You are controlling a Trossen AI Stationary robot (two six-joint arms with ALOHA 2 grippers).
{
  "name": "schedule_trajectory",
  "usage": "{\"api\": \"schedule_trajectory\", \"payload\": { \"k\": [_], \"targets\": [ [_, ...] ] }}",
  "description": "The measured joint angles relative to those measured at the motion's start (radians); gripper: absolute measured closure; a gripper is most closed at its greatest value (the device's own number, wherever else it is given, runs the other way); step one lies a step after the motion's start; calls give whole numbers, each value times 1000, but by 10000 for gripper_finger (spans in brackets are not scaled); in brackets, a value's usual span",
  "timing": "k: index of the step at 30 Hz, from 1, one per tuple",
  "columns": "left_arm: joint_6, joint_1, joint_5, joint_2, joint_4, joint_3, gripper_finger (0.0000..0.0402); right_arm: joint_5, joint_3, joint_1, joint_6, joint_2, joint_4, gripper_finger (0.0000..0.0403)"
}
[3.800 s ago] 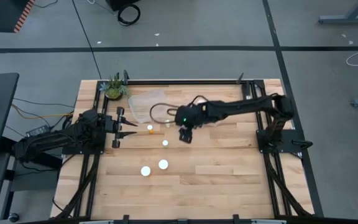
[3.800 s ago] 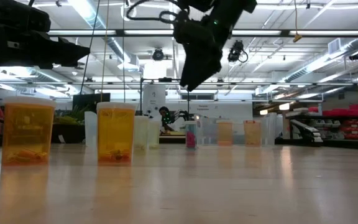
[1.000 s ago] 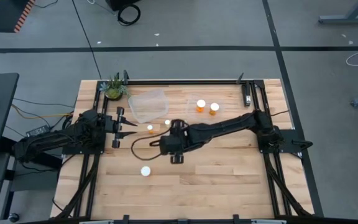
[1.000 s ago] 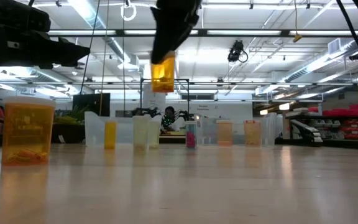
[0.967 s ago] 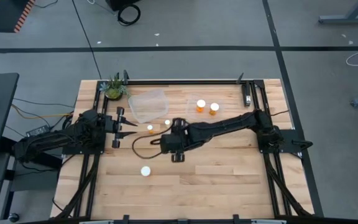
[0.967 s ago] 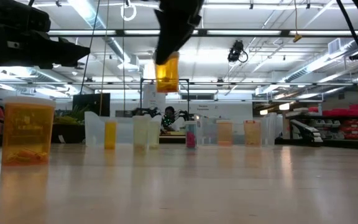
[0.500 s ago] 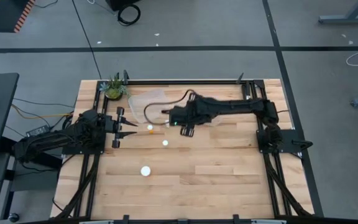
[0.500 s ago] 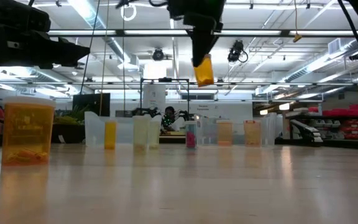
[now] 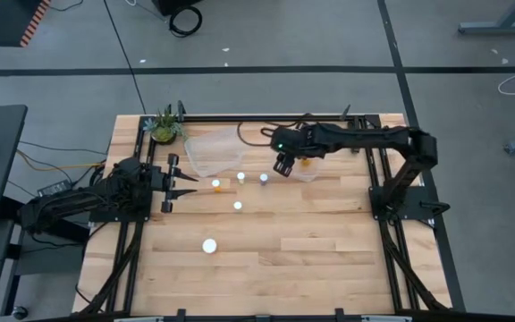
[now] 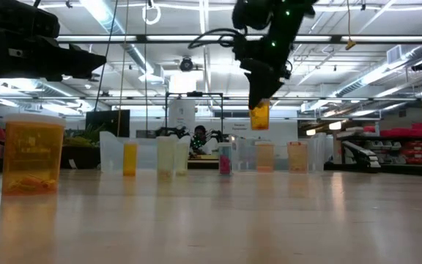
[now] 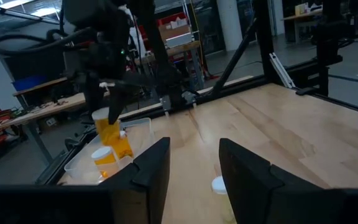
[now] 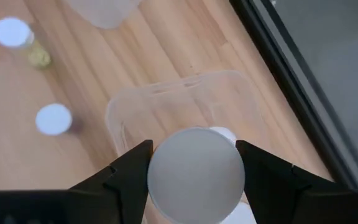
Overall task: Pick and place medicine bottles into bin by pill shape (circle, oval)
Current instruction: Put the orange pill bottle into the right bin
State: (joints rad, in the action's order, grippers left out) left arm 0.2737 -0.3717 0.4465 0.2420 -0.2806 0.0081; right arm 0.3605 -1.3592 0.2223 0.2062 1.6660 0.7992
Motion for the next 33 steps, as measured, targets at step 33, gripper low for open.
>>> {"api": "schedule_trajectory", "payload": {
  "k": [33],
  "targets": [
    [0,0,0,0,0,0,262,-150,263,71,-35,-33,-330,173]
  ]
}}
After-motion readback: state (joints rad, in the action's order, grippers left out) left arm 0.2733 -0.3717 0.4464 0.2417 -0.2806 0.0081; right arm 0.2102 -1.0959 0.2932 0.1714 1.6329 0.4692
